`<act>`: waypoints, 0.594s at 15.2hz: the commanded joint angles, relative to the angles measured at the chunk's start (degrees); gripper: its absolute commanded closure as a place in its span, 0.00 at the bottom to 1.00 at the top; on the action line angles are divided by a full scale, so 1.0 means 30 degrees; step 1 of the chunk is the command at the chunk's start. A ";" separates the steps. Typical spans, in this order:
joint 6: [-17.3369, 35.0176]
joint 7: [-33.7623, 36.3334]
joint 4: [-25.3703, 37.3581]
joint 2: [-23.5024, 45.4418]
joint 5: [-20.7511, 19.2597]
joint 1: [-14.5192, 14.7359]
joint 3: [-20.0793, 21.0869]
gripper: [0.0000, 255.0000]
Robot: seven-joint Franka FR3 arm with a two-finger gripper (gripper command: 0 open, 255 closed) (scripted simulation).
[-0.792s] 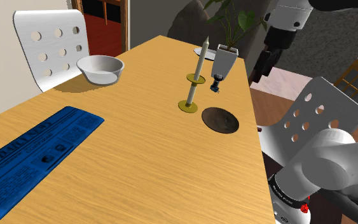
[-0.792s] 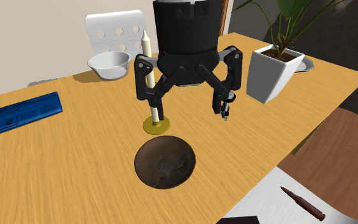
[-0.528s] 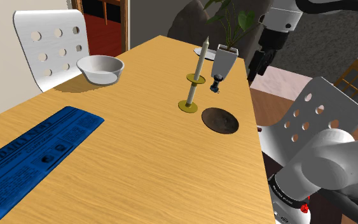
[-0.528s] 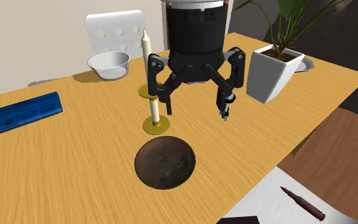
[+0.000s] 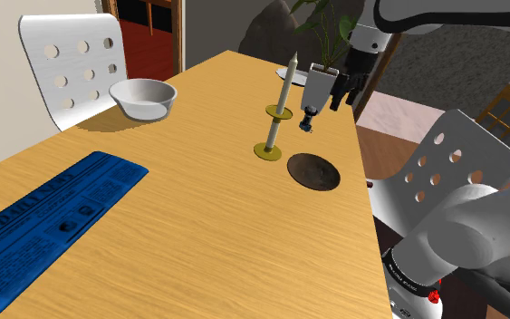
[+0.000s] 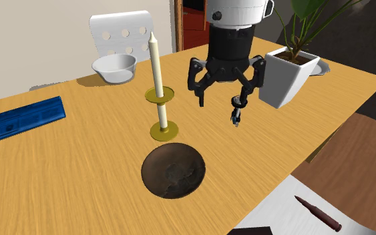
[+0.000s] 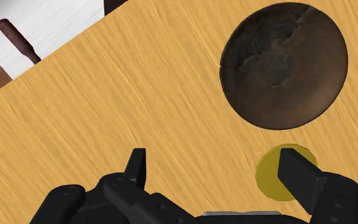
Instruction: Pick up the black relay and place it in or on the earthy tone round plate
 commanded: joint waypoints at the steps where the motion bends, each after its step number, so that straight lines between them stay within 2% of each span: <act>1: 0.0709 -0.0245 0.0762 0.1339 0.0042 -0.0145 -0.0373 0.00; 9: 0.2917 -0.1460 0.4138 0.6588 0.0840 -0.0726 -0.1749 0.00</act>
